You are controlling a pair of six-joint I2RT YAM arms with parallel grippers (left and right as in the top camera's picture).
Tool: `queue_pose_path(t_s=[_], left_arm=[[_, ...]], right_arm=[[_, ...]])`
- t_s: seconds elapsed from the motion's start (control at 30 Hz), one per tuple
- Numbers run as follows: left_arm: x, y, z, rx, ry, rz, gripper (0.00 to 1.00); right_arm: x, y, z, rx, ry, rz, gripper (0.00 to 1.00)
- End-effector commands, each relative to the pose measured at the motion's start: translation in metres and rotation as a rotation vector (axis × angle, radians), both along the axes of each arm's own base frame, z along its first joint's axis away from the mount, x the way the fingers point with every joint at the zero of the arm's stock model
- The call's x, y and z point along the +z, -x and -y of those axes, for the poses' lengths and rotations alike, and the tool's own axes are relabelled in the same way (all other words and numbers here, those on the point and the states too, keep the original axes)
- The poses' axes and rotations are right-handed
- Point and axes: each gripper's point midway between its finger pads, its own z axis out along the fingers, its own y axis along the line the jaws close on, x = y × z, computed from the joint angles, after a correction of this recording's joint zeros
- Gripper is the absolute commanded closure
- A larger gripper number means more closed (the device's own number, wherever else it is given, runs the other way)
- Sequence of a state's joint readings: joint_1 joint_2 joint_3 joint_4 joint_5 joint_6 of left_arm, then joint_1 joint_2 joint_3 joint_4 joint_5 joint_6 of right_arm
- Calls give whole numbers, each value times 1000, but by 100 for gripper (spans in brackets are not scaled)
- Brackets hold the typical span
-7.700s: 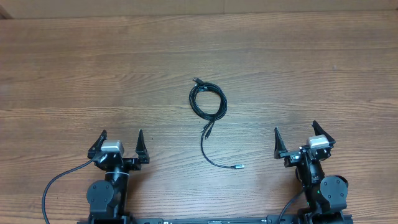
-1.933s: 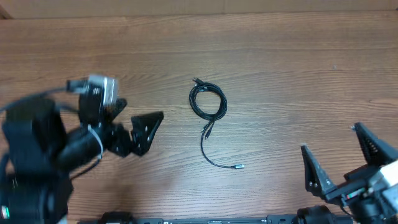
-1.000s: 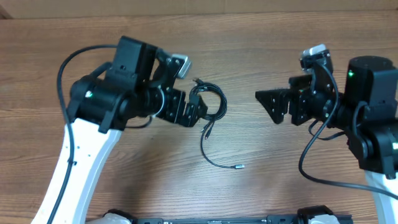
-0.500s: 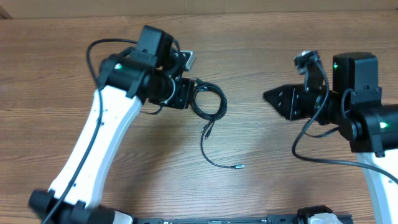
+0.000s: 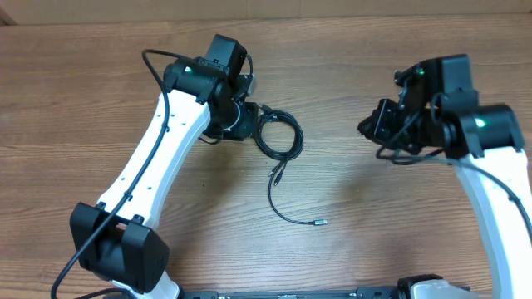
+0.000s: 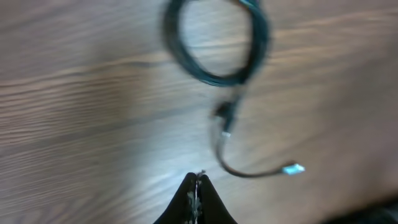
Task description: Untangle cables
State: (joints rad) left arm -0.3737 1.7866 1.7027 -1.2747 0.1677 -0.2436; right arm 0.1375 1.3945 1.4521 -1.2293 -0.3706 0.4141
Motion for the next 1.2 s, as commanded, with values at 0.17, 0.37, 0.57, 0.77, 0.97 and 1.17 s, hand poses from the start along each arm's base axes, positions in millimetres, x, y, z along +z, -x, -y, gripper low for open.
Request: queue_pose_path(t_s=[0.17,0.37,0.57,0.77,0.97,1.17], left_arm=[[-13,-23,-20,106,-142,53,96],[-48,-32,-7,78,-122,-15,96],[-84,-54,12,68,-66,-22,82],[-119,-62,24,57,-32,-68,67],[-154,-67,33,4,-15,-92,65],[-171,-63,41,-10,25,-139,64]], right_arm=[[-58,1,-7,19,18,-196,96],[-100,1,-18,46,25,-241,96],[-123,-14,-26,43,6,-166,79],[-143,-25,-29,-3,-28,-113,78],[-170,-30,-35,-52,-63,-58,72],[-184,-32,-53,1,-93,58,63]])
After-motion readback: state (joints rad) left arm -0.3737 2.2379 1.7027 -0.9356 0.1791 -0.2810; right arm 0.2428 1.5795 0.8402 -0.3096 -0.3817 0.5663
